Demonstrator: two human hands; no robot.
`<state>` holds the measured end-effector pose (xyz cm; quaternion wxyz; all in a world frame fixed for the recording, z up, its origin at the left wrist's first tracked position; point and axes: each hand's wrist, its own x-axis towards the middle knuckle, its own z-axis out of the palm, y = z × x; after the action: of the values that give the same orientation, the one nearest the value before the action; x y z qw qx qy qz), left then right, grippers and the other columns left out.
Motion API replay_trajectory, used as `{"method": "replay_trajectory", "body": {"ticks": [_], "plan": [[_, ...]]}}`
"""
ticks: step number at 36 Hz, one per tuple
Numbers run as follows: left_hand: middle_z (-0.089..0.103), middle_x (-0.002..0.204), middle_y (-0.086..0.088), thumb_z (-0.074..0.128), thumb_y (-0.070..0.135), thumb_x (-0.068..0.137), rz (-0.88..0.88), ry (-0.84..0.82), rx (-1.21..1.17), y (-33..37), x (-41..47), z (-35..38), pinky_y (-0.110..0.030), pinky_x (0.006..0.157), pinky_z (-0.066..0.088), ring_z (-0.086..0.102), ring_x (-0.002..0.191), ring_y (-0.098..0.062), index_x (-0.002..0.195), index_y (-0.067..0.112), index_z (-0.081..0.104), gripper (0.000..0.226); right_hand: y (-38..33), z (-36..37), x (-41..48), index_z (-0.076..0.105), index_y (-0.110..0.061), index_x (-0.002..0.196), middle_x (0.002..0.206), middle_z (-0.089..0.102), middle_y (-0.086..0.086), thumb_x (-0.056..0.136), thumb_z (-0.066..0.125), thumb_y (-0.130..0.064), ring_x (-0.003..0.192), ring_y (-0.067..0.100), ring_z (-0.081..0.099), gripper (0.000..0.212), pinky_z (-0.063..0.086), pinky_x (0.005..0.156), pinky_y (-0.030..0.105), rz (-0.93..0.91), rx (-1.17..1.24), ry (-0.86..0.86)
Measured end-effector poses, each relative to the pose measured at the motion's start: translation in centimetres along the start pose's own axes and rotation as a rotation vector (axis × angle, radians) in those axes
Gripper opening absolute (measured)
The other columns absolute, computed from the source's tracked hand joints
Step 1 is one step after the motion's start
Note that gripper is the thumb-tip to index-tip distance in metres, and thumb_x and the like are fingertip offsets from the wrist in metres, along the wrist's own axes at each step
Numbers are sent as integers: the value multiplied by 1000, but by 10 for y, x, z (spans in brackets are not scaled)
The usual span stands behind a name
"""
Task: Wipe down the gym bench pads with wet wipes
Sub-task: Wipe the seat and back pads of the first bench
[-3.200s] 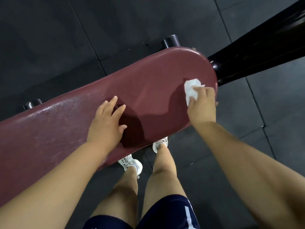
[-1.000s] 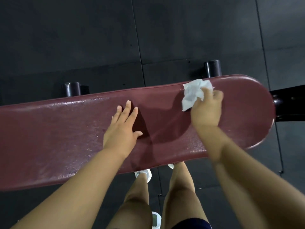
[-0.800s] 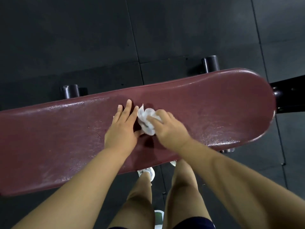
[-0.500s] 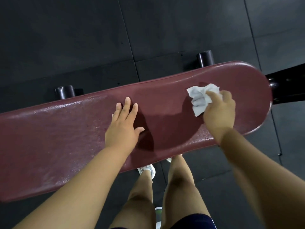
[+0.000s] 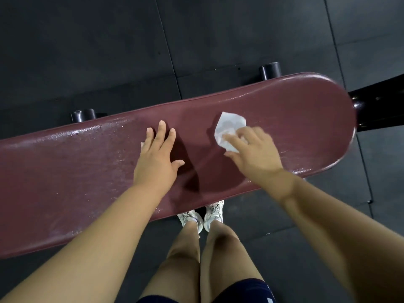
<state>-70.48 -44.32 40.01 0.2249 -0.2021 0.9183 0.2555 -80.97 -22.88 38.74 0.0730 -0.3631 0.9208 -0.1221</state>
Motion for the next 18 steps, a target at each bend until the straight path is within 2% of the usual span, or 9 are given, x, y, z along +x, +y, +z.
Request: {"method": "replay_trajectory", "body": {"ticks": [3, 4, 6, 8, 9, 11, 14, 16, 18], "plan": [[-5, 159, 6, 61, 31, 89, -10, 10, -15, 1, 0, 0, -40, 119, 2, -9, 146, -23, 150, 23, 17, 76, 8, 3, 7, 69, -22, 99, 127, 54, 13, 71, 76, -36, 103, 42, 50, 32, 47, 78, 49, 34, -1, 22], [-6, 159, 6, 60, 32, 90, -16, 11, -9, 2, 0, 0, -40, 119, 2, -9, 146, -23, 151, 23, 16, 75, 6, 5, 10, 70, -19, 96, 125, 56, 14, 72, 75, -33, 102, 43, 52, 28, 49, 77, 50, 30, 36, 23], [-6, 159, 7, 59, 31, 91, -30, 10, -1, 5, -2, -1, -39, 119, 4, -9, 146, -21, 151, 24, 16, 74, -5, 12, 11, 70, -12, 91, 107, 63, 14, 74, 69, -28, 88, 41, 57, 23, 51, 69, 49, 82, 97, 54], [-5, 159, 8, 58, 29, 92, -50, 15, -13, 8, -5, -1, -38, 119, 8, -9, 146, -19, 150, 24, 17, 71, -21, 19, 4, 69, -8, 91, 94, 62, 15, 79, 59, -28, 77, 37, 55, 25, 51, 63, 45, 130, 126, 79], [-5, 159, 9, 58, 28, 92, -61, 17, -24, 10, -7, 0, -36, 119, 9, -9, 146, -18, 150, 24, 18, 71, -31, 24, -4, 68, -6, 93, 92, 61, 16, 82, 56, -28, 74, 36, 54, 28, 50, 62, 44, 96, 128, 86], [-5, 158, 12, 58, 27, 93, -78, 20, -50, 14, -14, 4, -32, 116, 10, -9, 146, -15, 150, 24, 19, 69, -48, 30, -26, 67, -5, 100, 98, 60, 16, 86, 49, -25, 77, 33, 51, 30, 48, 64, 42, -83, 133, 28], [-3, 158, 15, 57, 28, 93, -89, 15, -72, 19, -28, 10, -32, 115, 14, -8, 145, -13, 149, 25, 22, 66, -36, 28, -49, 57, -11, 117, 111, 57, 11, 78, 50, -14, 88, 30, 49, 40, 45, 71, 38, -332, 123, -132], [-2, 158, 16, 57, 28, 93, -88, 9, -59, 19, -38, 15, -32, 115, 15, -8, 145, -13, 149, 26, 23, 66, -9, 24, -49, 56, -9, 117, 112, 57, 16, 75, 57, -8, 86, 36, 53, 42, 49, 72, 42, -269, 152, -113], [-3, 157, 17, 57, 28, 93, -91, 6, -42, 17, -47, 21, -32, 115, 15, -8, 145, -14, 149, 26, 22, 66, 23, 17, -45, 60, -6, 115, 109, 57, 22, 79, 55, -5, 83, 41, 53, 37, 49, 72, 46, -38, 107, 32]]}}
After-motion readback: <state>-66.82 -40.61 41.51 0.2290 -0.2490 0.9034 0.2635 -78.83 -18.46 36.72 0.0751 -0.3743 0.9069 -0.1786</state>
